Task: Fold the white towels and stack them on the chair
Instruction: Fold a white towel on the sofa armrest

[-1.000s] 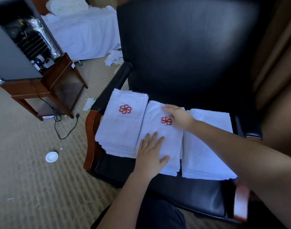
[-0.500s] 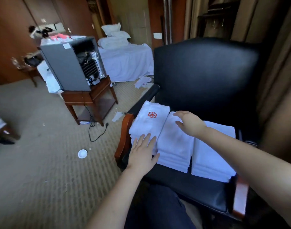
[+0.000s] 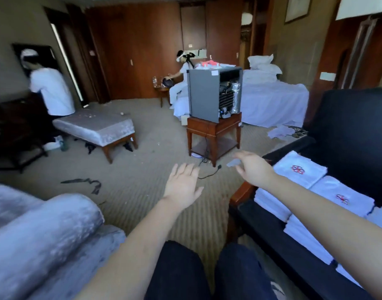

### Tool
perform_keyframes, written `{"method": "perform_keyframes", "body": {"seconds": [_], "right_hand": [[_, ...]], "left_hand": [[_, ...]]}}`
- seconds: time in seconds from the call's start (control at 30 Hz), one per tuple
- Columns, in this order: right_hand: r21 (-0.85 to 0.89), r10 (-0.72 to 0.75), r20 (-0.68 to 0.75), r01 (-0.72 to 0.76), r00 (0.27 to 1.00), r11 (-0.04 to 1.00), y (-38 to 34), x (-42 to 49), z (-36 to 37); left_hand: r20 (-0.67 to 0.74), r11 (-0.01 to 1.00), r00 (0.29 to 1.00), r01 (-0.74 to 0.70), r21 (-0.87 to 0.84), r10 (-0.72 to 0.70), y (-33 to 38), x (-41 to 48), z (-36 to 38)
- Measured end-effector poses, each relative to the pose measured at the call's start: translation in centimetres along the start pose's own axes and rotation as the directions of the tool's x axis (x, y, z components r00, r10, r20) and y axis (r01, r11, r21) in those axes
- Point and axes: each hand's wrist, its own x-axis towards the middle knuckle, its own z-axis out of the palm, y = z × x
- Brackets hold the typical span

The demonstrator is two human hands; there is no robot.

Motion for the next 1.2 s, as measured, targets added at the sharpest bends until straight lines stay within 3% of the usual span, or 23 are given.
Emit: {"method": "perform_keyframes", "body": {"seconds": [0.27, 0.57, 0.8, 0.9, 1.0, 1.1, 1.2], "right_hand": [[0.111, -0.308, 0.123, 0.295, 0.943, 0.949, -16.2, 5.2, 6.4], [0.28, -0.638, 0.144, 0.588, 0.756, 0.759, -32.0, 4.9, 11.0], [0.355, -0.812, 0.132, 0.737, 0.569, 0.575, -42.1, 3.9, 11.9], [0.383, -0.863, 0.129, 0.778, 0.489, 0.498, -45.9, 2.9, 12.8], [0.418, -0.903, 0.13, 0.803, 0.41, 0.425, -49.4, 1.8, 14.7], [0.476, -0.928, 0.075, 0.804, 0.366, 0.356, -52.8, 1.0, 17.1], [0.579, -0.927, -0.067, 0.771, 0.37, 0.265, -56.8, 0.0, 18.8]], "left_hand": [[0.044, 0.922, 0.932, 0.347, 0.172, -0.359, -13.0, -11.1, -2.9], [-0.006, 0.679, 0.719, 0.659, 0.325, -0.695, -19.5, -26.6, -6.5], [-0.037, 0.48, 0.521, 0.809, 0.338, -0.853, -21.0, -35.5, -8.9], [-0.116, 0.409, 0.464, 0.854, 0.321, -0.878, -21.8, -38.5, -9.9], [-0.162, 0.293, 0.356, 0.901, 0.32, -0.92, -23.0, -41.6, -10.0], [-0.193, 0.215, 0.262, 0.948, 0.233, -0.946, -24.1, -44.1, -10.7], [-0.229, 0.159, 0.209, 0.963, 0.219, -0.951, -25.9, -46.8, -12.1]]}}
